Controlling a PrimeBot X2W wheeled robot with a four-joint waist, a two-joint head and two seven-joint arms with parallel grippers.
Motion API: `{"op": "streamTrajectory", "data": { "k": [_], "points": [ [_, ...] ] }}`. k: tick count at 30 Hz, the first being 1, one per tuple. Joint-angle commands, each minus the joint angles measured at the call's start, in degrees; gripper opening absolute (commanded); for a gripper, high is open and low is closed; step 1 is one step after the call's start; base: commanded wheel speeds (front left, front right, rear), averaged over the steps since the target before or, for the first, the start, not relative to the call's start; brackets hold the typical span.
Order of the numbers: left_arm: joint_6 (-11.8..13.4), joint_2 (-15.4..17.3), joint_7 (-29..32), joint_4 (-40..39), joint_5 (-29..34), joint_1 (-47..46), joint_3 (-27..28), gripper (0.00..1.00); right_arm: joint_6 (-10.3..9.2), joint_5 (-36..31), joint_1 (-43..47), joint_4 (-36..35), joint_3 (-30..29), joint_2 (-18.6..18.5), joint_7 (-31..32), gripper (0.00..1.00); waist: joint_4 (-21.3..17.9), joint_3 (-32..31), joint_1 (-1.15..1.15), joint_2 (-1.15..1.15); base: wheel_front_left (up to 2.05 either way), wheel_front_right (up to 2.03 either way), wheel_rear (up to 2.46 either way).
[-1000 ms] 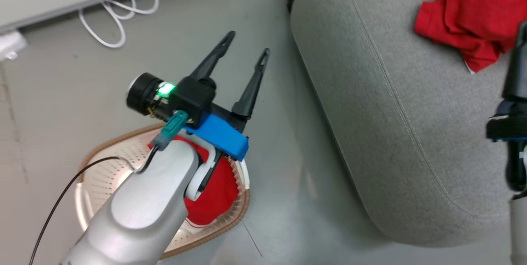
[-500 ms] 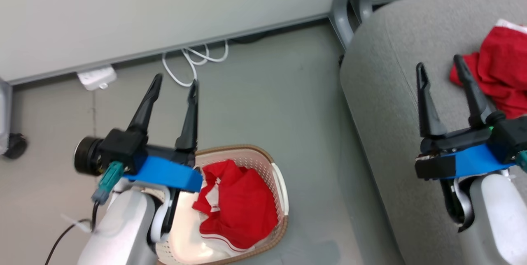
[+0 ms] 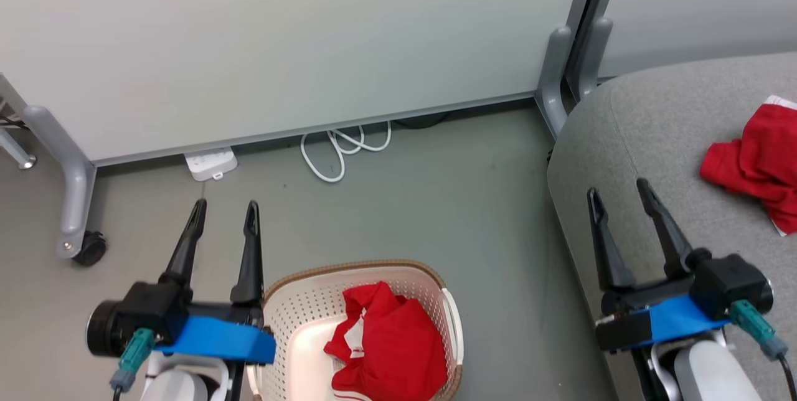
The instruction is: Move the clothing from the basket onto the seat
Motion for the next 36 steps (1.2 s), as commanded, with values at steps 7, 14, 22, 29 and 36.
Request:
{"op": "streamTrajectory", "data": {
  "k": [7,14,22,29,36],
  "points": [
    [-2.6,-1.7,-0.2,0.6,2.3,4.4,2.9,1.00,-0.05,0.5,4.7,0.6,-0.8,0.8,0.0,1.00,0.8,-2.4,0.01,0.00,0.00,0.00,0.00],
    [-4.2,-2.6,-0.2,1.1,3.7,6.3,5.0,1.00,-0.05,0.8,7.2,1.2,-1.6,1.7,0.0,1.00,1.3,-3.5,0.01,0.00,0.00,0.00,0.00],
    [-4.8,-3.1,-0.2,1.4,4.2,7.3,6.0,1.00,-0.05,0.9,8.2,1.4,-2.0,2.1,0.0,1.00,1.3,-4.1,0.01,0.00,0.00,0.00,0.00],
    [-5.0,-3.2,-0.2,1.6,4.0,7.3,6.0,1.00,-0.05,1.0,8.1,1.6,-2.1,2.2,0.0,1.00,1.3,-4.2,0.01,0.00,0.00,0.00,0.00],
    [-5.2,-3.2,-0.2,3.2,3.5,4.5,4.0,1.00,-0.06,1.2,7.4,1.3,-2.2,2.2,0.0,1.00,1.4,-3.1,0.01,0.00,0.00,0.00,0.00]
  ]
}}
